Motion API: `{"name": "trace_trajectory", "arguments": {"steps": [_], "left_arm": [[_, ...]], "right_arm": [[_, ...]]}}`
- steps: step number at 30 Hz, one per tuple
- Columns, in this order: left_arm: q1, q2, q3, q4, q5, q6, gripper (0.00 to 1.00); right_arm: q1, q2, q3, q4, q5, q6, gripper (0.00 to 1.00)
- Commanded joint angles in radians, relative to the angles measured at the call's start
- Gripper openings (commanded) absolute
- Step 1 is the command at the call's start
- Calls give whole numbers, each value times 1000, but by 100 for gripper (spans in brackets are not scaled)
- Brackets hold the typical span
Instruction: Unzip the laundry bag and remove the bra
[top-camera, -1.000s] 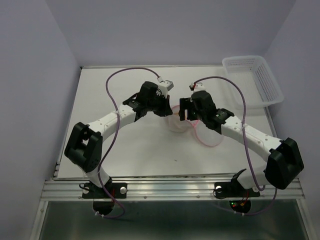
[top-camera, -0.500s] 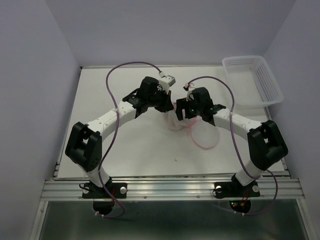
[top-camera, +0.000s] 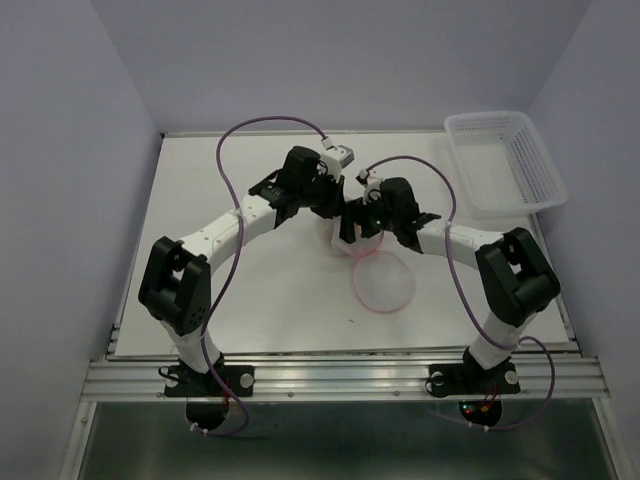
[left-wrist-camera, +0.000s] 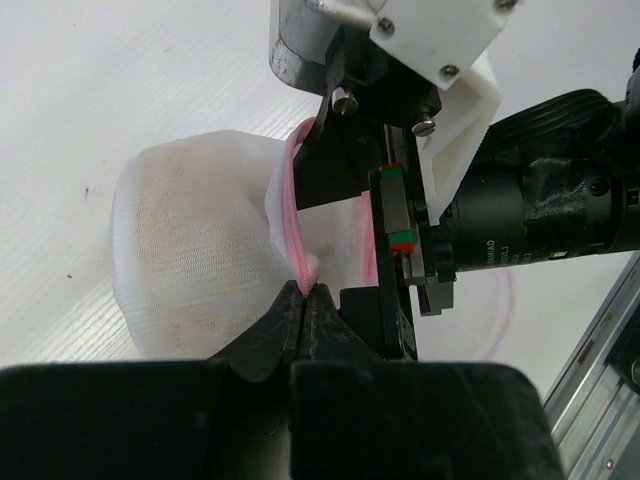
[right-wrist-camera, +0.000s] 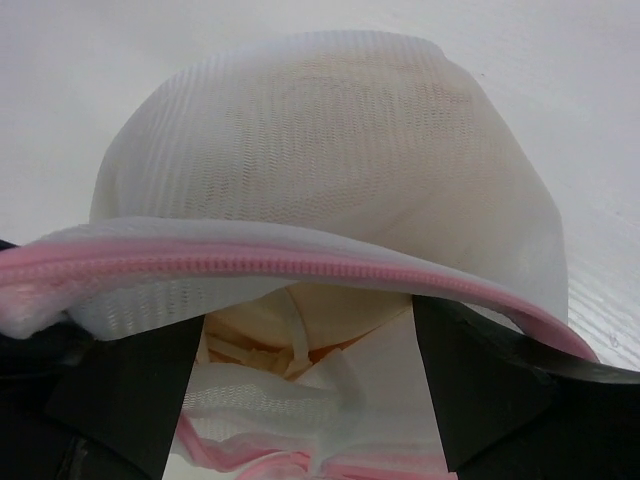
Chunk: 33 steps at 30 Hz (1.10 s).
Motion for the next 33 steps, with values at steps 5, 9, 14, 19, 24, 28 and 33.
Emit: {"name": "trace_trajectory", "arguments": {"steps": [5,9,14,19,24,28,33], "left_arm": [[-11,-41,-2,52,39,-19,0],[-10,-44,-20,55,-7,-47,0],[28,-53,-72,70,-52,-123,0],[120,-84,-173,133,-32,-222,0],[208,-95,-230,141,-21,-271,0],[229,-70,-241,171,-6,-289,0],[237,-20,-229,173,36,-308,0]], "right_arm": [[7,96,0,147,67,82,69],[7,54,-42,191,98,99,19],[7,-70,-78,185,150,85,1],[7,-190,-103,144,130,78,1],[7,-343,-103,81,71,23,1],[7,-439,-74,3,101,13,1],[7,-512,-42,-17,-32,-31,1]]}}
